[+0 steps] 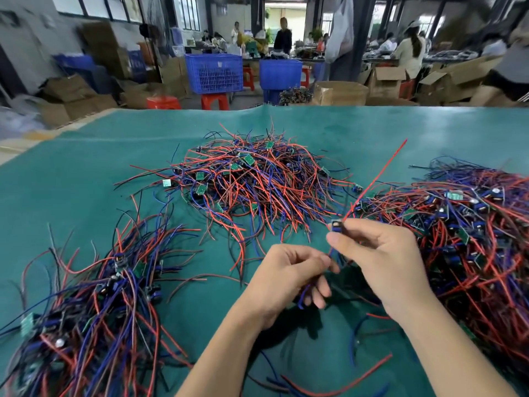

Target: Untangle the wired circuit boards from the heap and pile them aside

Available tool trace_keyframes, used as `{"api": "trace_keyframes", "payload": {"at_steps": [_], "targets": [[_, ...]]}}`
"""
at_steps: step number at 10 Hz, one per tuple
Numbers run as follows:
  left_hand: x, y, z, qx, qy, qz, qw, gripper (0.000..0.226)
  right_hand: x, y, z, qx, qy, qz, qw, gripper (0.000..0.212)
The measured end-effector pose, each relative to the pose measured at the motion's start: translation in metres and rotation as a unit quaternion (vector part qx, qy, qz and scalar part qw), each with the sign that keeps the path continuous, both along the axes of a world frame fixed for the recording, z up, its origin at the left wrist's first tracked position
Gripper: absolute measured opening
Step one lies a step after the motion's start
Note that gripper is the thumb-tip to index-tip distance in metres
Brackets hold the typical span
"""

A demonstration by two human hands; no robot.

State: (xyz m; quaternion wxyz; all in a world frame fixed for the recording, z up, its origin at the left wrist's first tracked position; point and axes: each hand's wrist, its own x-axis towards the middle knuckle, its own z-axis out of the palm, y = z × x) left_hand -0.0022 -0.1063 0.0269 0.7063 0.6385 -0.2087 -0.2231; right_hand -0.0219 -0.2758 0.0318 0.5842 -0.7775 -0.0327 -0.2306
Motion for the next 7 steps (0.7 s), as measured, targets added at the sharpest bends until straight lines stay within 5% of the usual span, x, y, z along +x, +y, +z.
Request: {"api": "trace_keyframes", "payload": {"at_steps": [1,2,3,4,6,7], "targets": [[-0.003,-0.001,0.002,0.03,-0.014,-0.033,0.999,0.022,0.0,-0.011,0.007,0.082,-0.036,-0.059,0.994,0.007],[-0.006,-0.001,0.005,0.057,-0.012,-0.06,0.997,0.023,-0.005,-0.025,0.022,0.175,-0.066,-0.135,0.973,0.028],[-0.007,-0.003,0.005,0.073,-0.015,-0.077,0.994,0.024,-0.009,-0.038,0.05,0.248,-0.121,-0.181,0.944,0.014],[-0.006,-0.005,0.004,0.062,-0.011,-0.061,0.996,0.021,-0.01,-0.022,0.081,0.233,-0.137,-0.131,0.954,0.012],[-0.001,0.004,-0.012,0.172,-0.043,0.002,0.984,0.021,0.008,0.123,0.106,-0.084,0.014,0.08,0.993,0.032],[0.002,0.009,-0.03,0.177,-0.023,0.016,0.984,0.023,0.01,0.175,0.106,-0.315,0.075,0.157,0.933,0.058]]}}
